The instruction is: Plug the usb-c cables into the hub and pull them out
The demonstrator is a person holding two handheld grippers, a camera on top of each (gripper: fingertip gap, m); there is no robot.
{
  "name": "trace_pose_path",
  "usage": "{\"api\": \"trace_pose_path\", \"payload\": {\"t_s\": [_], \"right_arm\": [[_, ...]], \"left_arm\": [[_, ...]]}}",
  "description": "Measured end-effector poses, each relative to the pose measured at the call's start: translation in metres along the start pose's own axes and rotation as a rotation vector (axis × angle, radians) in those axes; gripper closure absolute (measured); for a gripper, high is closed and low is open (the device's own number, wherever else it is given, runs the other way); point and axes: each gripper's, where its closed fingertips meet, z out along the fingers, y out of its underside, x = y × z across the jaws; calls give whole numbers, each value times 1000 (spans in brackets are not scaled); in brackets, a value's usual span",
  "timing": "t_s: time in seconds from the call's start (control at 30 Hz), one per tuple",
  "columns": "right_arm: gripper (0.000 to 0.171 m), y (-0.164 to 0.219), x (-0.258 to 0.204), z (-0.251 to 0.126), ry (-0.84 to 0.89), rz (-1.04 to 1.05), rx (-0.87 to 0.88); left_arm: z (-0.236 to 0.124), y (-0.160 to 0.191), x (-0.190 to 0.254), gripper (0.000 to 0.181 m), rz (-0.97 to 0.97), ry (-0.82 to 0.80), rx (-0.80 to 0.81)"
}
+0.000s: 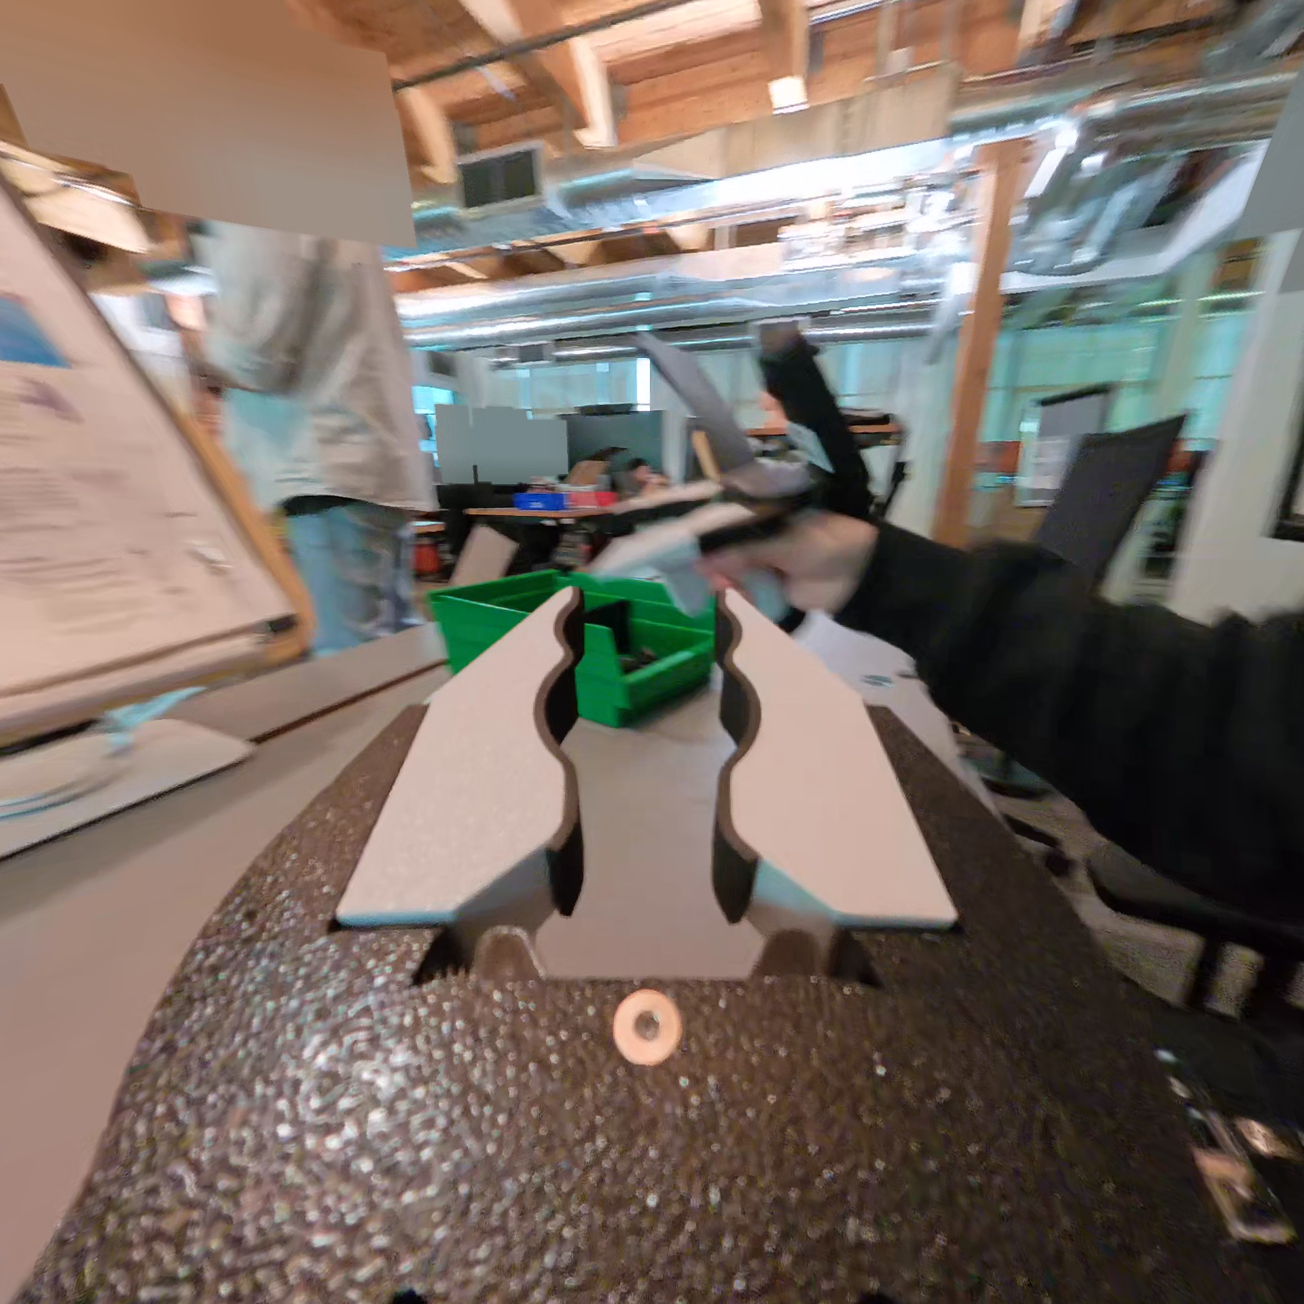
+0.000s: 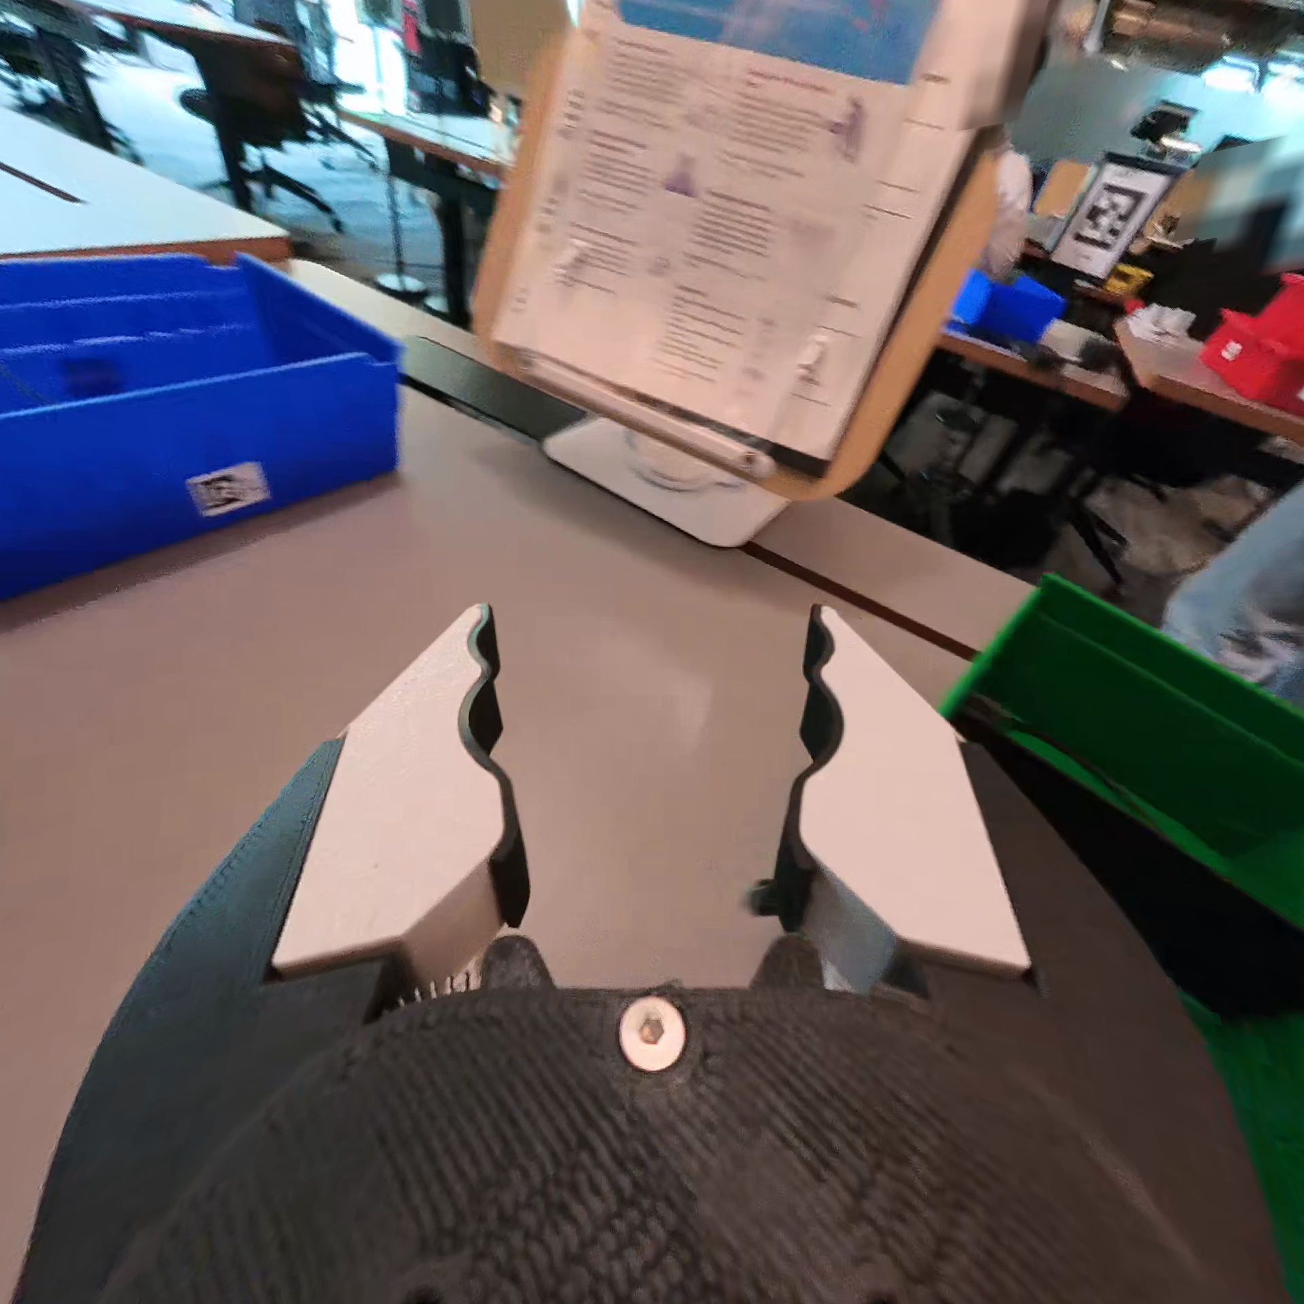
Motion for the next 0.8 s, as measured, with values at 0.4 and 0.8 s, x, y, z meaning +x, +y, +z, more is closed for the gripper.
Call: {"api": "trace_pose_path", "payload": {"t_s": [0.4, 0.8], "right_arm": [[87, 67, -91, -62, -169, -341, -185], [86, 78, -103, -81, -293, -381, -150]], "left_arm": [[-163, -4, -226, 139, 320, -454, -902], [-200, 123, -319, 124, 557, 110, -1702]]}}
